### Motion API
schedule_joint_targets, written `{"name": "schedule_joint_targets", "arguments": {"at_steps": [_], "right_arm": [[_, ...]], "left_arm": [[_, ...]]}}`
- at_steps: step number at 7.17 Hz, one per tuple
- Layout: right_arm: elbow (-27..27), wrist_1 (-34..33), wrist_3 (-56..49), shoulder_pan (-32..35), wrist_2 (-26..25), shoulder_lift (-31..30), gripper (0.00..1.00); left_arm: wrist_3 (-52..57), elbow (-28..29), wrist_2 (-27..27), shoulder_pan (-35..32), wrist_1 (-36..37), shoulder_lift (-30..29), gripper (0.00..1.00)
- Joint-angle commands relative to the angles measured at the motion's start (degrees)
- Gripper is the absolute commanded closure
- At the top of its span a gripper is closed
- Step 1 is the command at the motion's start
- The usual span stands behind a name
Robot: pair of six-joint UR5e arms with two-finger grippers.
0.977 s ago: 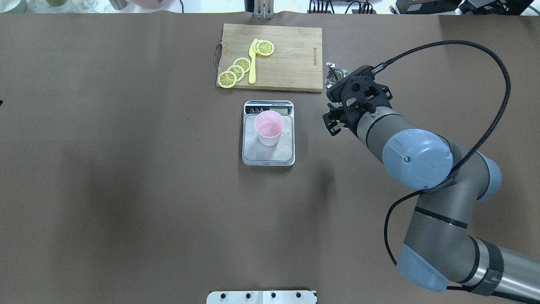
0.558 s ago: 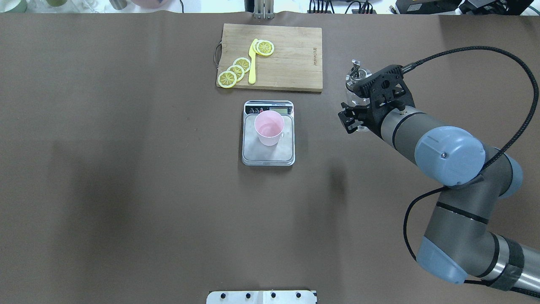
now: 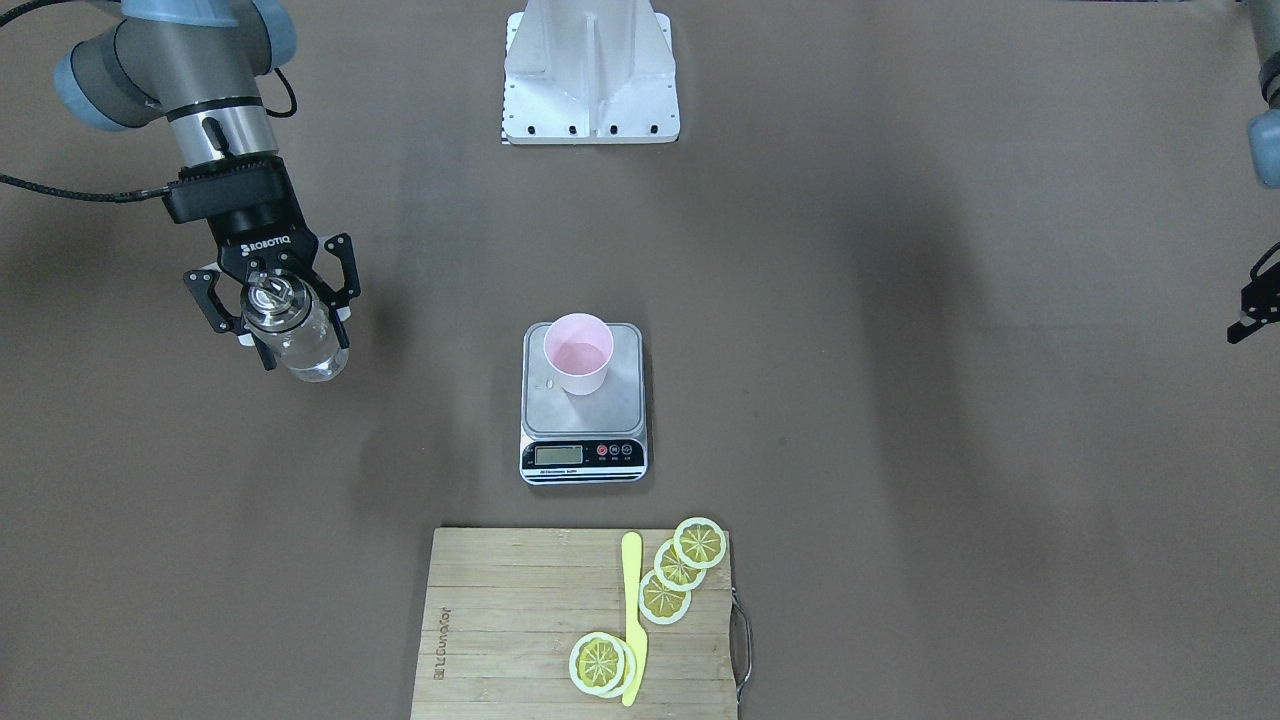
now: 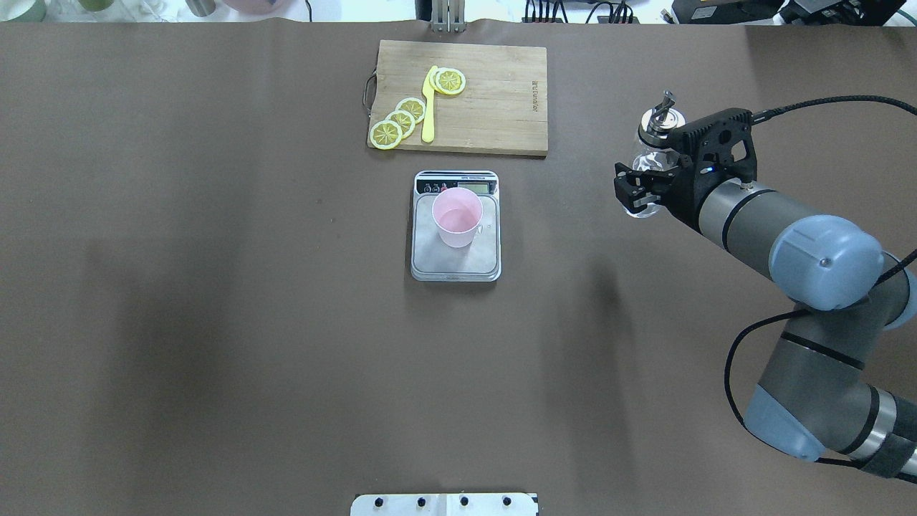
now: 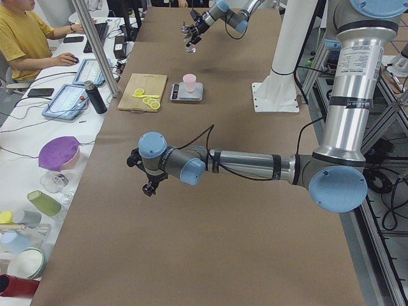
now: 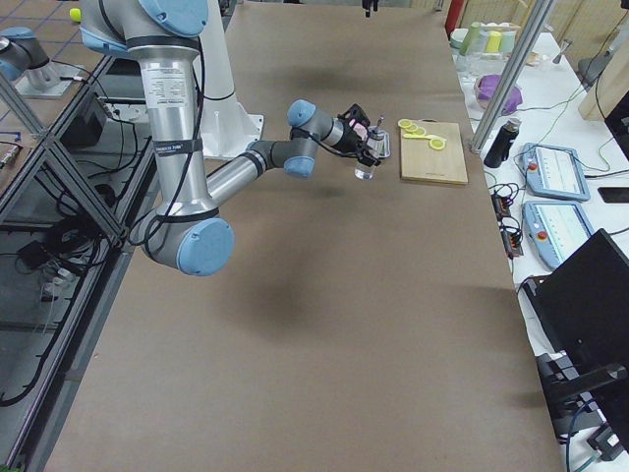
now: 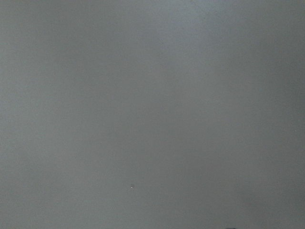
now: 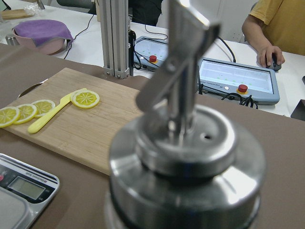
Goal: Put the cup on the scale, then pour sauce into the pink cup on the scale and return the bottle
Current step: 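Lower the bottle onto the table with the right gripper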
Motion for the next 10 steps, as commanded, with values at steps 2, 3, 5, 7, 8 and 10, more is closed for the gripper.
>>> {"name": "schedule_joint_targets", "arguments": {"at_steps": [2,3,5,7,8,10], "right_arm": [[-9.9,14.5,0.7,-0.1,-0.5,-1.5,0.88],[-9.6,14.6,1.4,-0.1,-1.2,-2.4,0.88],[-9.4,14.7,4.0,-2.3,-3.8,-3.3,0.88],[-9.3,14.7,4.7,-5.9,-7.3,-3.5,0.88],[-9.2,14.7,4.7,-6.7,-7.8,-3.7,0.88],[-9.7,16.6,4.6,-7.8,-8.0,-4.9,0.88]], "left_arm": [[0.0,-2.5,0.2,0.0,0.1,1.3,0.17],[0.0,-2.8,0.3,0.0,0.1,1.3,0.17],[0.0,-3.0,0.3,0.0,0.1,1.4,0.17],[0.0,-3.5,0.5,0.0,-0.3,2.6,0.17],[0.0,-5.0,0.6,0.0,-0.2,3.8,0.17],[0.0,-5.6,0.6,0.0,-0.3,4.7,0.17]]}}
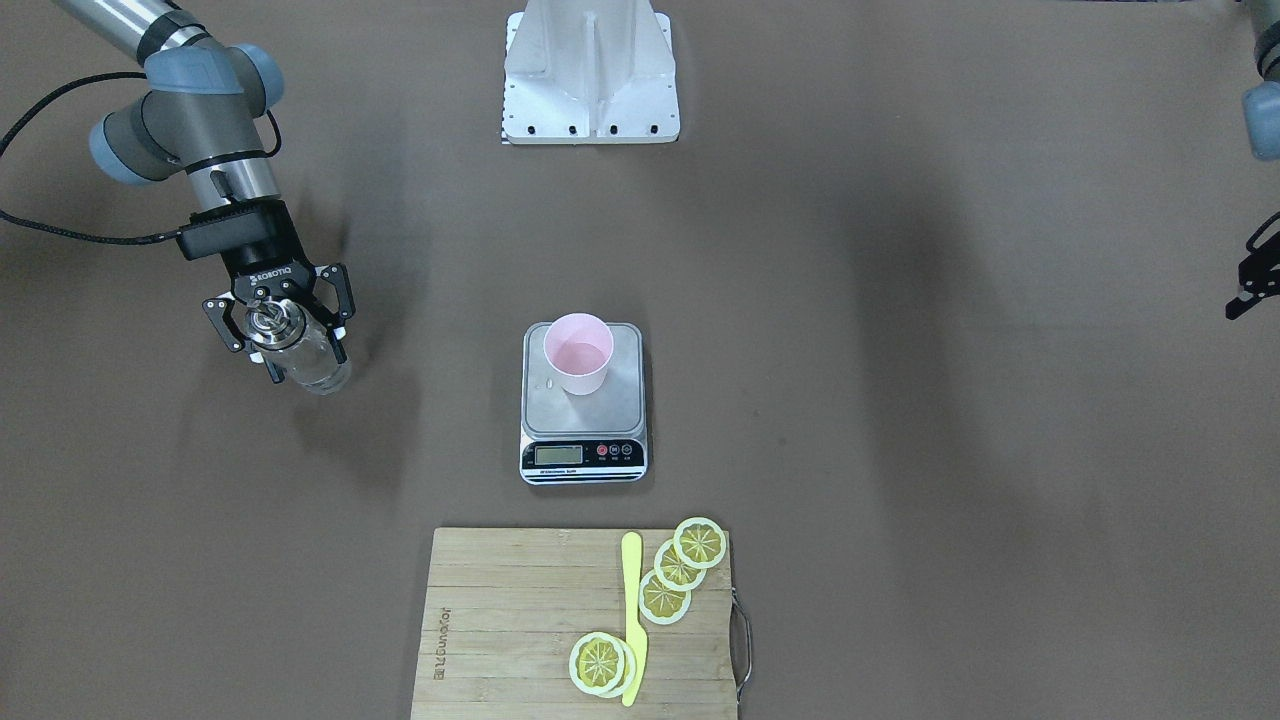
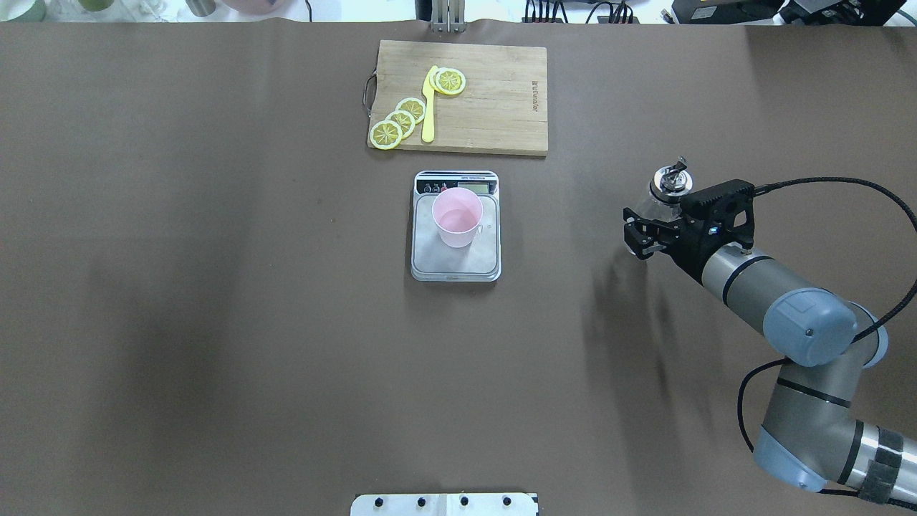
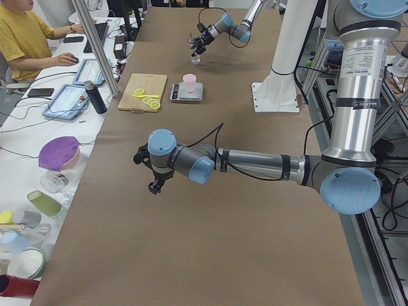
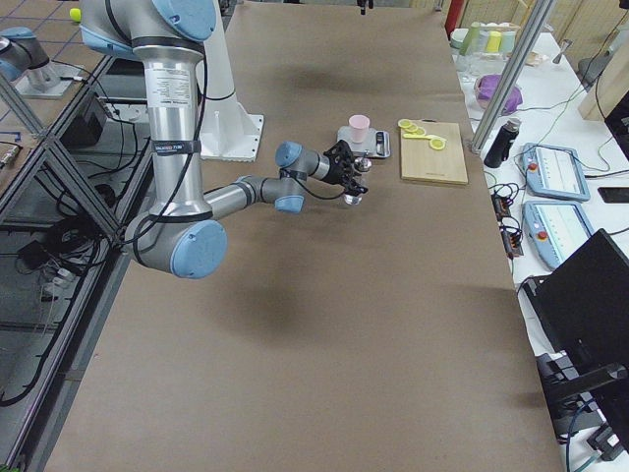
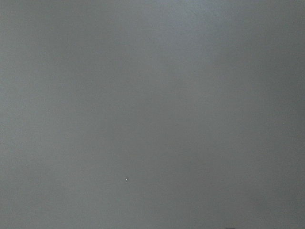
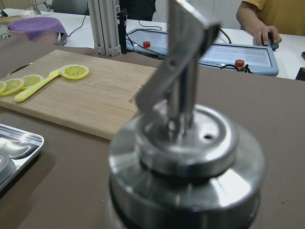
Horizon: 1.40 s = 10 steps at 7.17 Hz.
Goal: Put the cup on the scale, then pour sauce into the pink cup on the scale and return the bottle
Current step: 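Lower the bottle onto the table with the right gripper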
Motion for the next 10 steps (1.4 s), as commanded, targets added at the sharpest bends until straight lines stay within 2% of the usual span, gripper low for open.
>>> {"name": "schedule_joint_targets", "arguments": {"at_steps": [1,8,9,10], "right_arm": [[-0.3,2.5,-0.1,-1.0,-0.1,-1.3,0.88],[-1.6,2.6,-0.1,-2.0,-0.3,-2.1,0.88],[-1.5,2.6,-0.2,-2.0,-0.1,-1.9,0.83],[-1.5,2.6,-0.5,-2.0,0.1,-1.9,0.63]], "left_arm": [[0.0,-0.4,0.0,0.0,0.0,0.5,0.17],[0.0,-1.1,0.1,0.0,-0.1,1.5,0.17],[0.0,-1.1,0.1,0.0,-0.1,1.5,0.17],[0.0,-1.1,0.1,0.0,-0.1,1.5,0.17]]}}
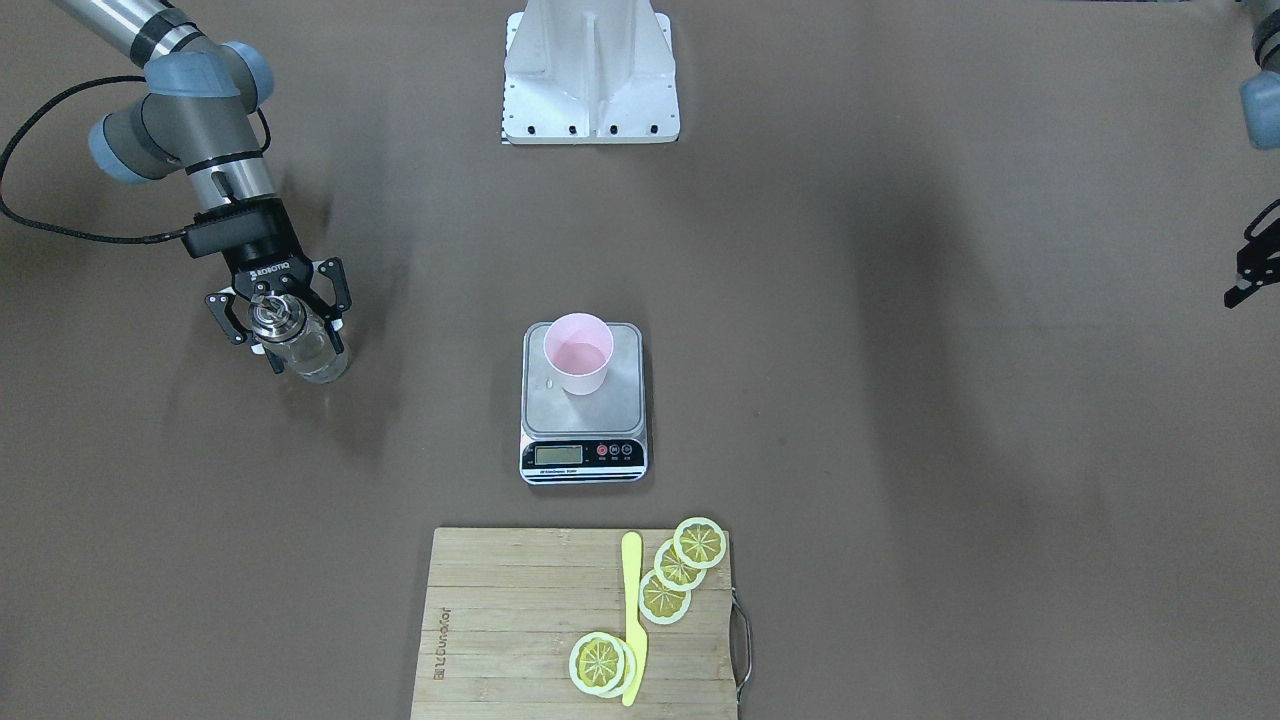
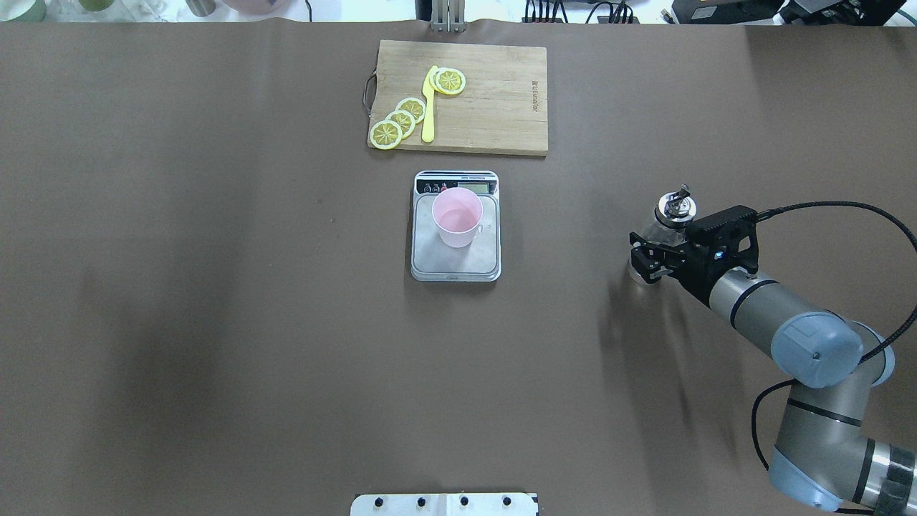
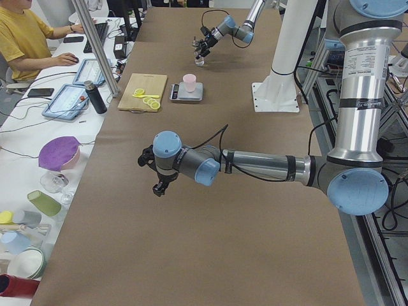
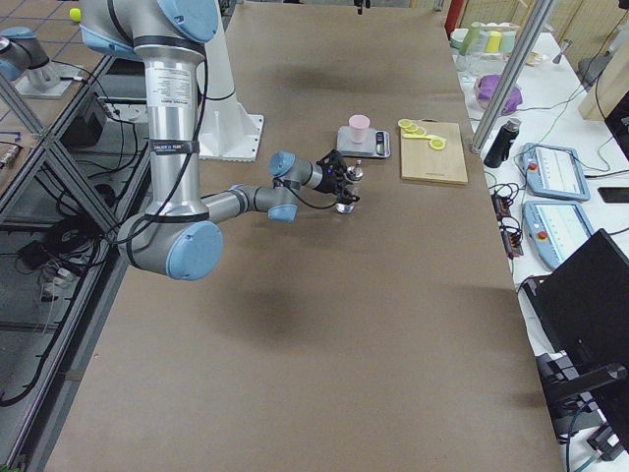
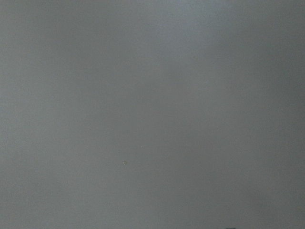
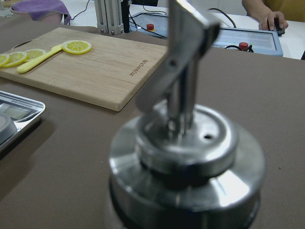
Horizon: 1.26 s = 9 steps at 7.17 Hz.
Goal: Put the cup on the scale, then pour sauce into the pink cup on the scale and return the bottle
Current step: 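Lower the bottle onto the table with the right gripper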
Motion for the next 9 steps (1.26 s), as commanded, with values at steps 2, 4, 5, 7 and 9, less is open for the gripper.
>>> {"name": "schedule_joint_targets", "arguments": {"at_steps": [2,4,5,7,9], "right_arm": [[0.6,0.0,-0.8,0.1,0.5,0.1,0.01],[3.6,0.0,-0.8,0.2,2.6,-0.4,0.00],[4.0,0.1,-0.8,0.3,2.7,-1.2,0.00],[5.7,0.2,-0.4,0.2,2.7,-4.1,0.00],[7.9,0.2,-0.1,0.1,2.1,-7.1,0.00]], "left_arm": [[0.0,0.0,0.0,0.0,0.0,0.0,0.17],[0.0,0.0,0.0,0.1,0.0,-0.1,0.17],[0.0,0.0,0.0,0.1,0.0,-0.1,0.17],[-0.1,0.0,0.0,0.1,0.1,-0.2,0.17],[-0.1,0.0,0.0,0.1,0.1,-0.2,0.17]]}}
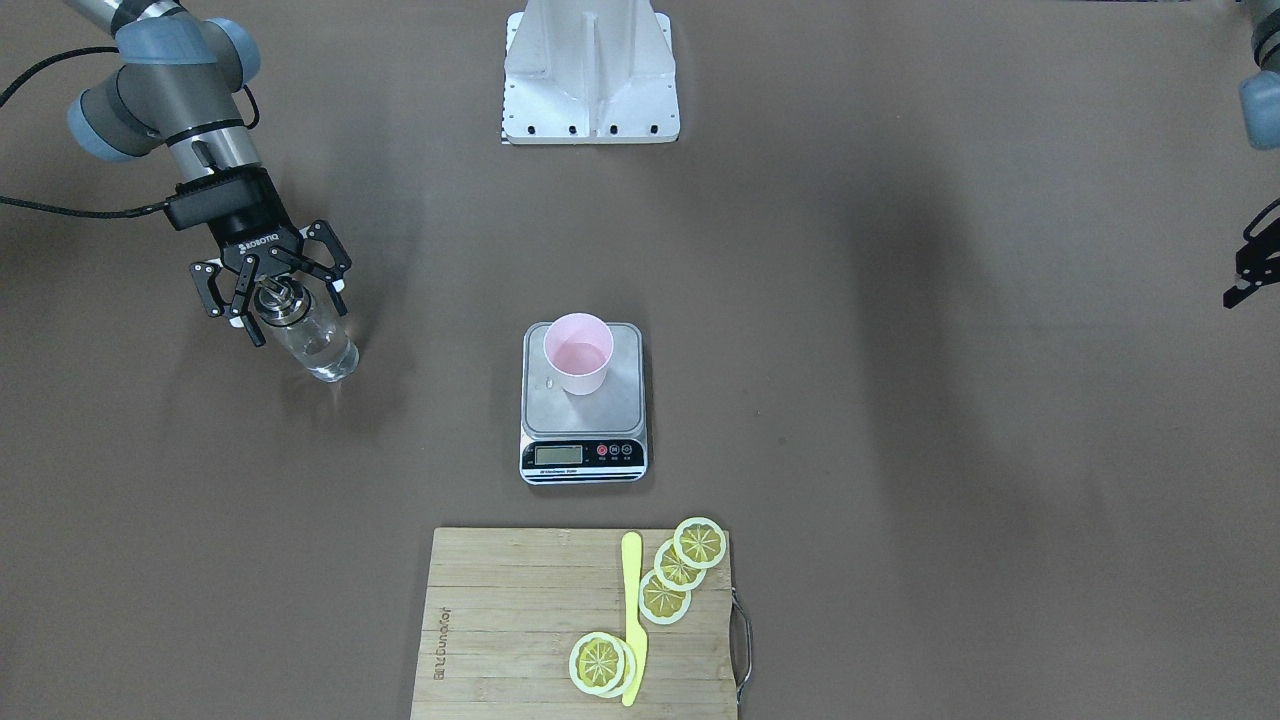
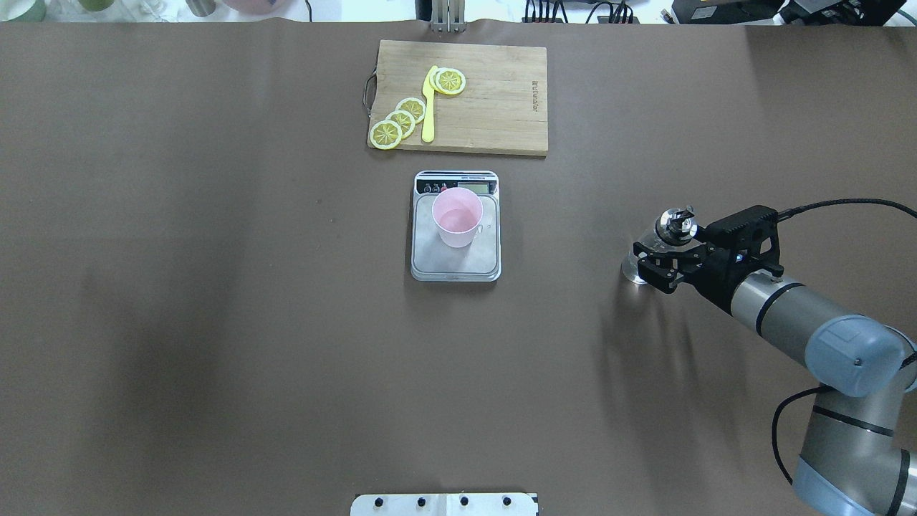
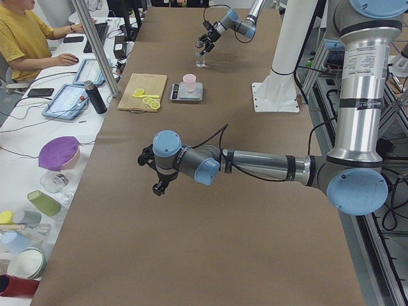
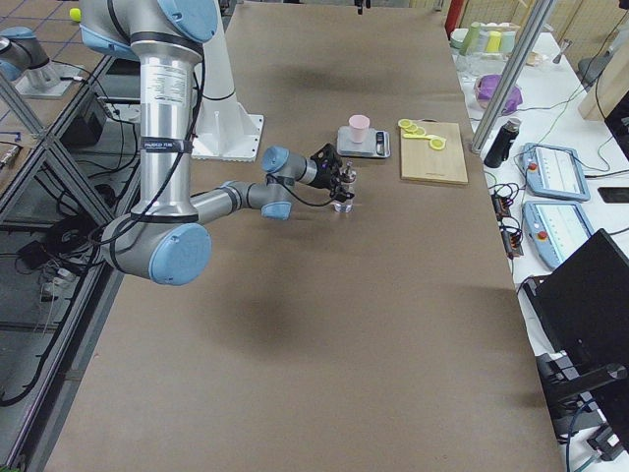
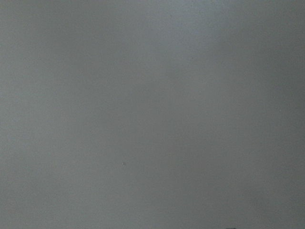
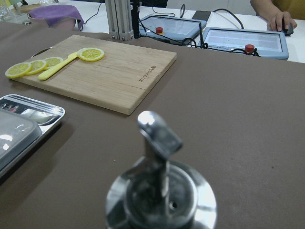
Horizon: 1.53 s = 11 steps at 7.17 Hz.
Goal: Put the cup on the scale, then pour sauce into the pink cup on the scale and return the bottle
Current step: 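Lower the bottle onto the table with the right gripper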
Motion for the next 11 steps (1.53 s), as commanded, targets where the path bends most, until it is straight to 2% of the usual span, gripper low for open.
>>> {"name": "schedule_joint_targets", "arguments": {"at_steps": [1,6,11], "right_arm": [[1.1,-0.1,0.5,-0.2,-0.8,-2.0,0.00],[1.2,-0.1,1.7,-1.8,-3.9,-2.4,0.00],[2.6,-0.3,4.3,-3.2,-4.9,-1.6,0.00]], "left_arm": [[0.0,-0.1,0.0,0.0,0.0,0.0,0.17],[-0.1,-0.6,0.0,-0.1,0.0,0.2,0.17],[-0.1,-1.0,0.0,-0.1,0.1,0.4,0.17]]}}
